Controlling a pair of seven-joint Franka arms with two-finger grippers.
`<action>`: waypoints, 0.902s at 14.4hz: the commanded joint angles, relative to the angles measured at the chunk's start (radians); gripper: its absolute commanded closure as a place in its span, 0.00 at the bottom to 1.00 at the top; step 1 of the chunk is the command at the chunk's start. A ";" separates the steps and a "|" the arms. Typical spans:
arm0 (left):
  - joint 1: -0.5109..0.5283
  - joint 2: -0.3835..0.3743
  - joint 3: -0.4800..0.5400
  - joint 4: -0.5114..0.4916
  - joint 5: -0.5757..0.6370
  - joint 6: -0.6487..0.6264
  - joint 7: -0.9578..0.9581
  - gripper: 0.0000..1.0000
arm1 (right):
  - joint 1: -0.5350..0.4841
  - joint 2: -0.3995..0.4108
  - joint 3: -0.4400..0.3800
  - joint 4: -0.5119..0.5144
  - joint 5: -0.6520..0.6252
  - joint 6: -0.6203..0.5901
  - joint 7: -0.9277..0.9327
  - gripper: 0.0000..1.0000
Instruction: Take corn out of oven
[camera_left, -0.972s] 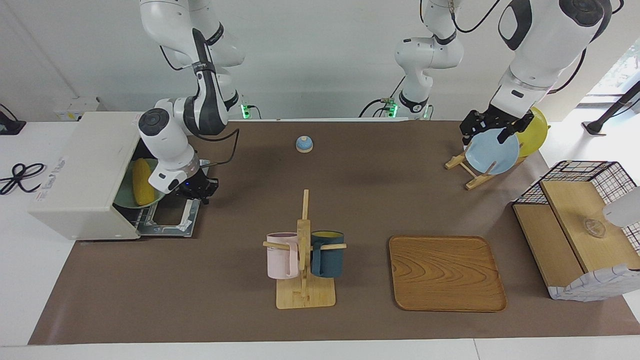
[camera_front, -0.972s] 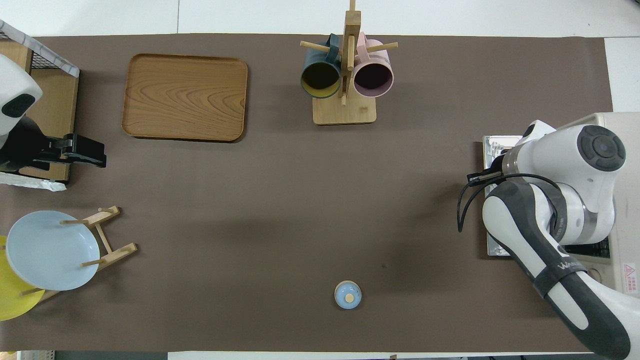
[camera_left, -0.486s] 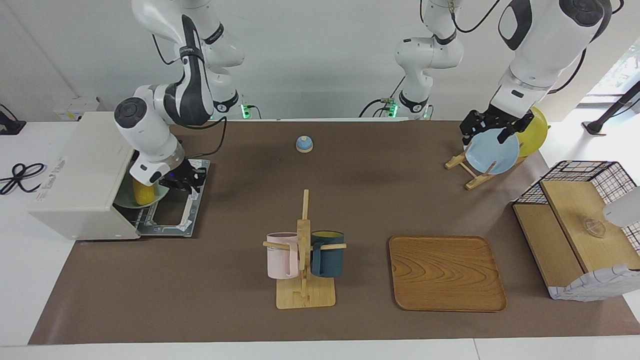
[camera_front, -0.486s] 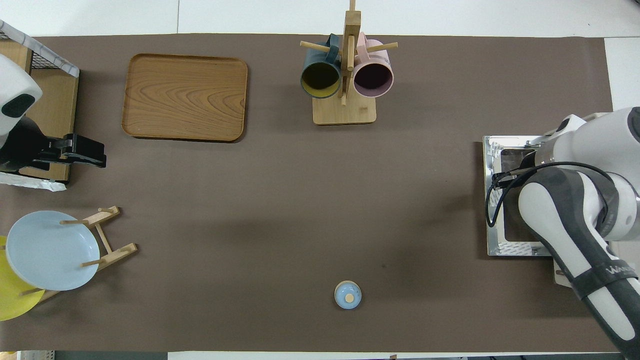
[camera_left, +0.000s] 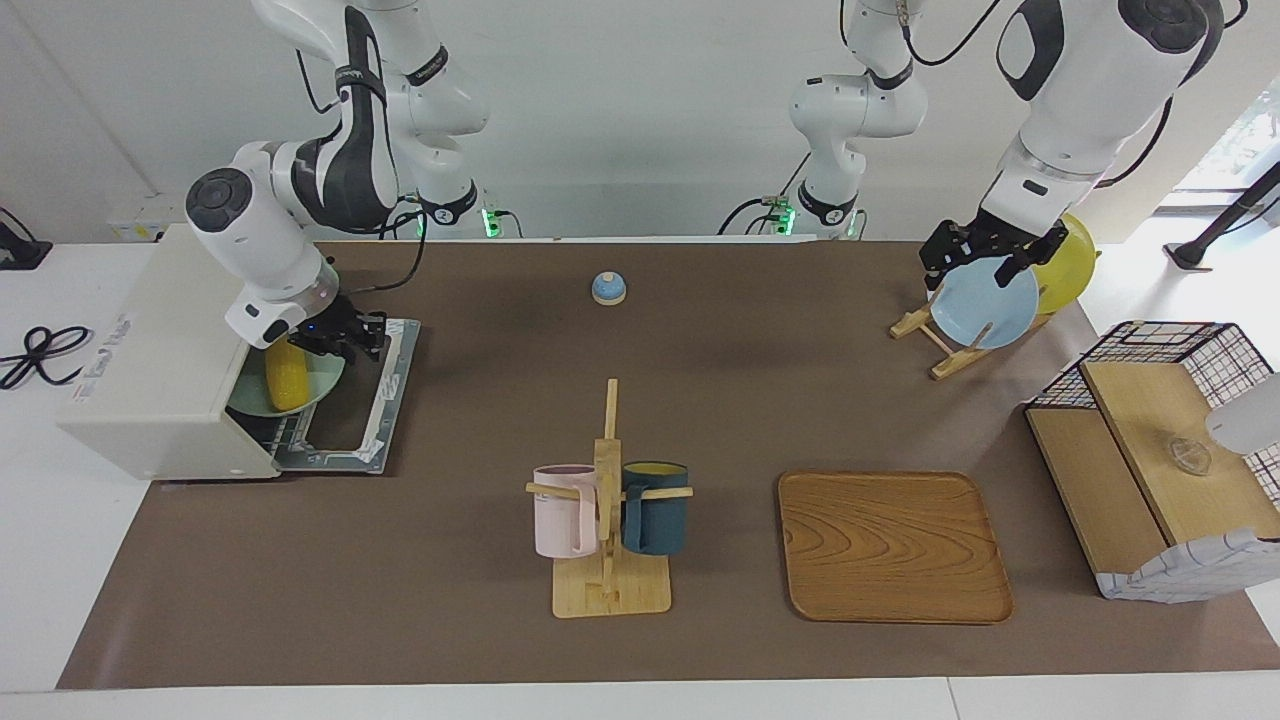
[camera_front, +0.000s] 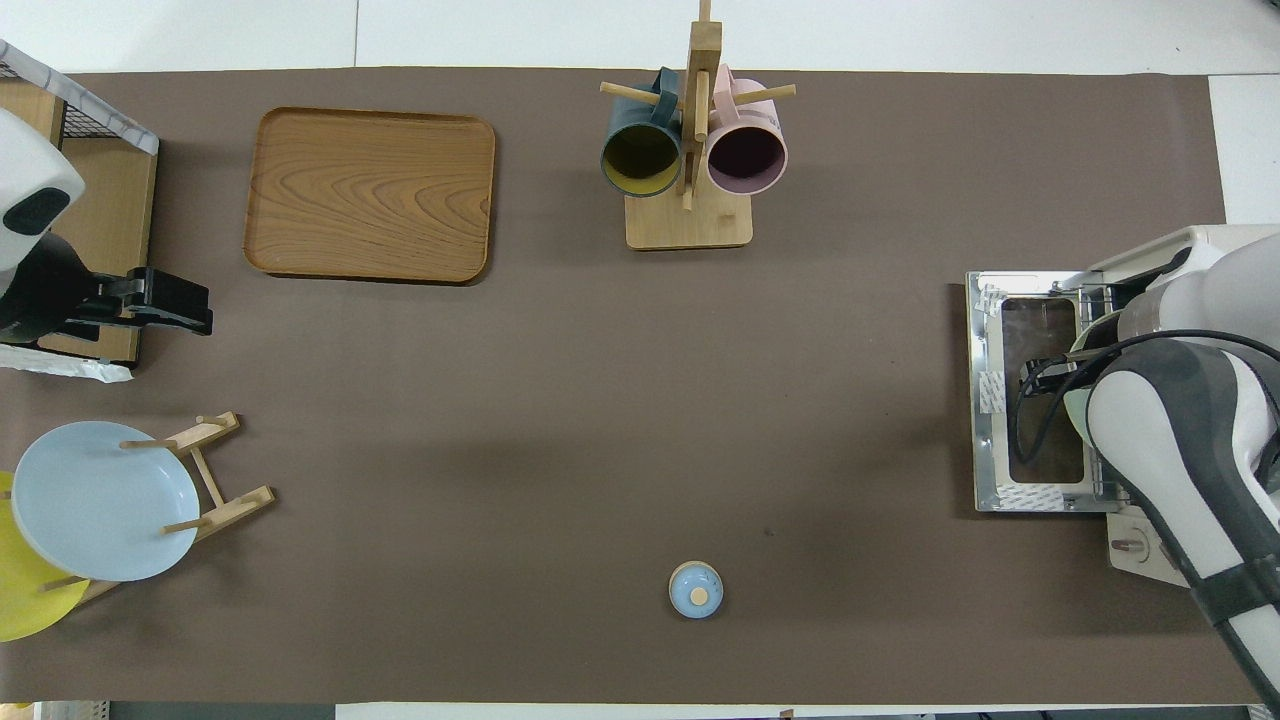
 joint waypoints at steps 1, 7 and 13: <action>0.014 -0.013 -0.009 -0.017 0.021 0.002 0.005 0.00 | -0.008 -0.015 0.006 -0.021 -0.077 0.023 0.014 0.66; 0.014 -0.013 -0.009 -0.017 0.021 0.002 0.005 0.00 | -0.049 -0.019 0.008 -0.095 -0.079 0.122 0.003 0.66; 0.014 -0.013 -0.009 -0.017 0.021 0.002 0.005 0.00 | -0.052 -0.022 0.006 -0.116 -0.081 0.135 0.004 0.74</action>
